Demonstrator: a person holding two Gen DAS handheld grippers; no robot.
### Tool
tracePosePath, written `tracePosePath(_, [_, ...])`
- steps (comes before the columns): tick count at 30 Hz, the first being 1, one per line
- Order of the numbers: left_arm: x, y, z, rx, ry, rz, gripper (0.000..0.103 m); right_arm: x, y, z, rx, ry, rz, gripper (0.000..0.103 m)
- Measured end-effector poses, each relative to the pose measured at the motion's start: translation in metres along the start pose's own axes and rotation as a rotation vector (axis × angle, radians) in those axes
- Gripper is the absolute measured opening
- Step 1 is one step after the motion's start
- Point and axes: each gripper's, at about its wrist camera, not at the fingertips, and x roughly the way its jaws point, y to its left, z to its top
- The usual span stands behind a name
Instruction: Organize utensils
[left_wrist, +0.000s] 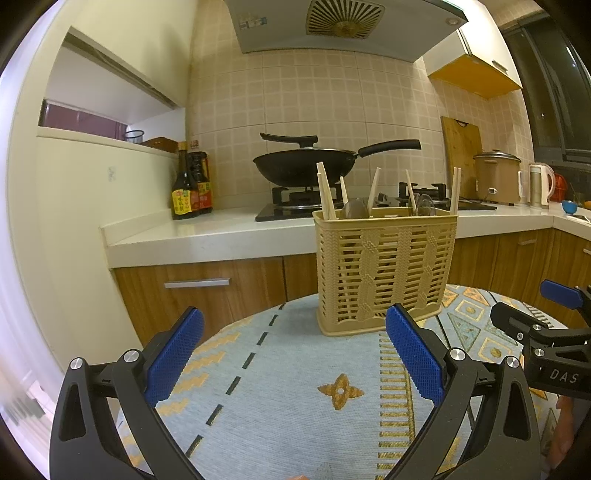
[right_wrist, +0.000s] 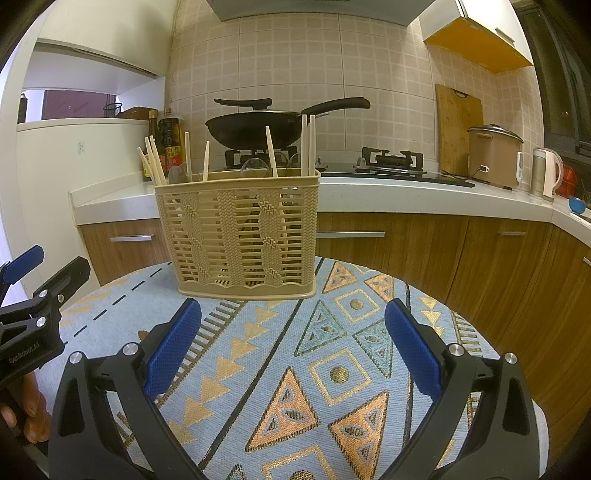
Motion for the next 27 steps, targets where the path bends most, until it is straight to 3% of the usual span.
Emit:
tracePosePath(20, [0.002,0.006,0.001,-0.009,-0.002,0.017,0.096,0.002,0.0,-0.001,0.004,0.005,-0.001,0.095])
tracePosePath(23, [0.005,0.011,0.002,-0.038,0.026,-0.021,0.096,0.002,0.0,-0.001,0.004,0.005,0.0,0.095])
tracePosePath(27, [0.006,0.015,0.002,-0.047,0.028,-0.015,0.096,0.002,0.0,-0.001,0.002,0.004,0.0,0.095])
